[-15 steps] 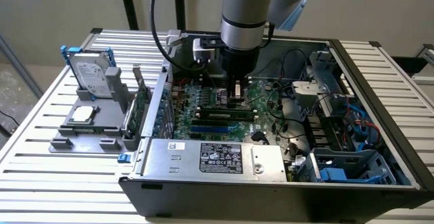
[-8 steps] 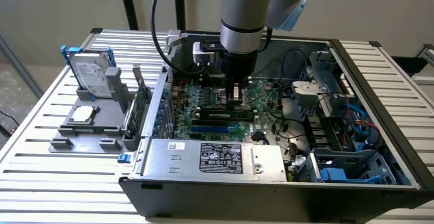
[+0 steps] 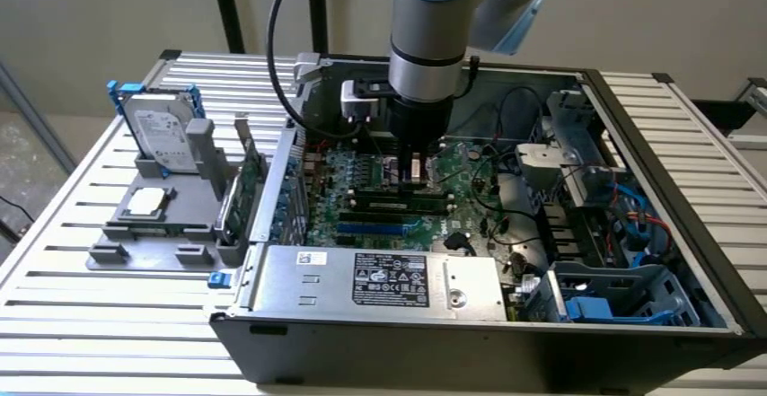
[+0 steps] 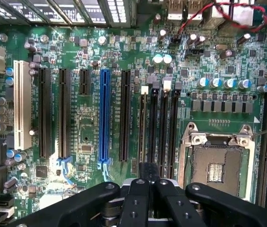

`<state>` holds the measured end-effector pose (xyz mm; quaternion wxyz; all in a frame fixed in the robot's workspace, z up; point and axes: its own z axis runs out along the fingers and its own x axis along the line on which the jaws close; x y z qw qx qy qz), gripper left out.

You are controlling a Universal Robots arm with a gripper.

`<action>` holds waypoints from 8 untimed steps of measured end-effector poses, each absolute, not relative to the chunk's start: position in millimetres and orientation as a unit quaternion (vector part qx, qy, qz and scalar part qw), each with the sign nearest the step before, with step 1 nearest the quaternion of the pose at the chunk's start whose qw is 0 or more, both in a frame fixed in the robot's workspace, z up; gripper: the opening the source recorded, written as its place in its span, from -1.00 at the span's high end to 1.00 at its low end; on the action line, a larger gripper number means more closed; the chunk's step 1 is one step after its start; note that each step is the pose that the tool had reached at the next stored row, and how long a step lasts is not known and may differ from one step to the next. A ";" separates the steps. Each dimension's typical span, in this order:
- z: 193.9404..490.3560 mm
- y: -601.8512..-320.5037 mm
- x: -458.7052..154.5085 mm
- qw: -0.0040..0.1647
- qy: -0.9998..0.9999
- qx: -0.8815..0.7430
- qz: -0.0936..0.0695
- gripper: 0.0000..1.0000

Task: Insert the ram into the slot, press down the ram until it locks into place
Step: 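Press down the ram until it locks into place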

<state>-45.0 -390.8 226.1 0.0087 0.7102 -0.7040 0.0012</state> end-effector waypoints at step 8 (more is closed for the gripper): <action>250.9 -394.0 -41.0 0.013 -0.705 0.710 -0.004 0.79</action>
